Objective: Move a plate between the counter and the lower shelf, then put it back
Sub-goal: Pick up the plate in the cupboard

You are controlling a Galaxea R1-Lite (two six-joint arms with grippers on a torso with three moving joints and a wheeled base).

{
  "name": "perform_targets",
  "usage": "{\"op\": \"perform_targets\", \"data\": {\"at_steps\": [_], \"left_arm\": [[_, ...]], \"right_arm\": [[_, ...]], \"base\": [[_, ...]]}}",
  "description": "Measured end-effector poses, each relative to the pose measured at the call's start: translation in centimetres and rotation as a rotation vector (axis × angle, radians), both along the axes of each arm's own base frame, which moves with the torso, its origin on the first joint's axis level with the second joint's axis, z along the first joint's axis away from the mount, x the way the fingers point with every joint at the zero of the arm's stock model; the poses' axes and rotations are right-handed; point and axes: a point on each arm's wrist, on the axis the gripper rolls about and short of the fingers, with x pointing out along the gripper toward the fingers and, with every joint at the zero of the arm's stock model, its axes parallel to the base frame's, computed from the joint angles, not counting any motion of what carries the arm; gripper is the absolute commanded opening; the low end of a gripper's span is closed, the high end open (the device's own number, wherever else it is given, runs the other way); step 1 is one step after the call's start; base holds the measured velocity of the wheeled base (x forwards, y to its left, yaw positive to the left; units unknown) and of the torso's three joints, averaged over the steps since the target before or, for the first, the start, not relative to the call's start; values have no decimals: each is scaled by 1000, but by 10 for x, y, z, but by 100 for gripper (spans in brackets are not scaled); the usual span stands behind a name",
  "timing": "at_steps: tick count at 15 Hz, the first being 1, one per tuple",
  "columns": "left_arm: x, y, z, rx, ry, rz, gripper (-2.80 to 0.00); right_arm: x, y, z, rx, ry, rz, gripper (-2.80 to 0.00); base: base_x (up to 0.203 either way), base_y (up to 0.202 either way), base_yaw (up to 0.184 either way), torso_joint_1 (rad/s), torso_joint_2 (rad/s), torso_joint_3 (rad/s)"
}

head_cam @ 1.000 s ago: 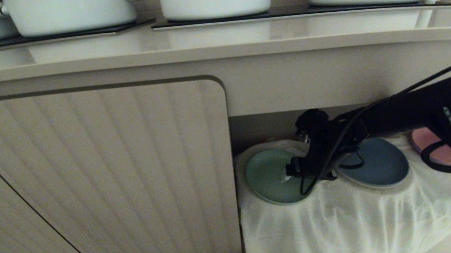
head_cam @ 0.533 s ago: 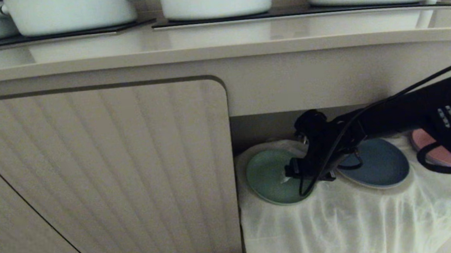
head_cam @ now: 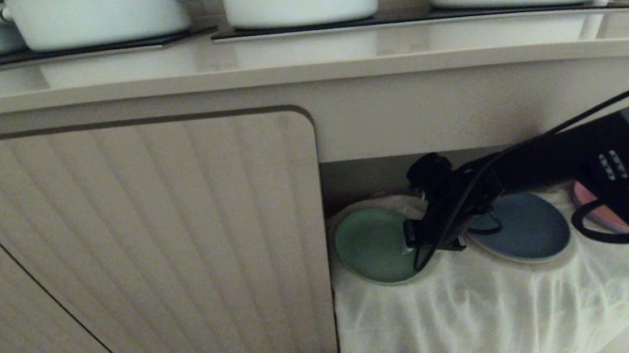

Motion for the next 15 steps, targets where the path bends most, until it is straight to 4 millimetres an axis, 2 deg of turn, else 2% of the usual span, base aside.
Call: {"op": "perform_targets", "data": {"at_steps": [9,15], "left_arm": [[0,0,0,0,0,-1,-280],[0,0,0,0,0,-1,-280]], "right_arm": [[0,0,-1,-3,4,-3,-280],[-9,-4,0,-13,26,0,-280]], "base": [[0,0,0,0,0,0],[0,0,0,0,0,0]]}}
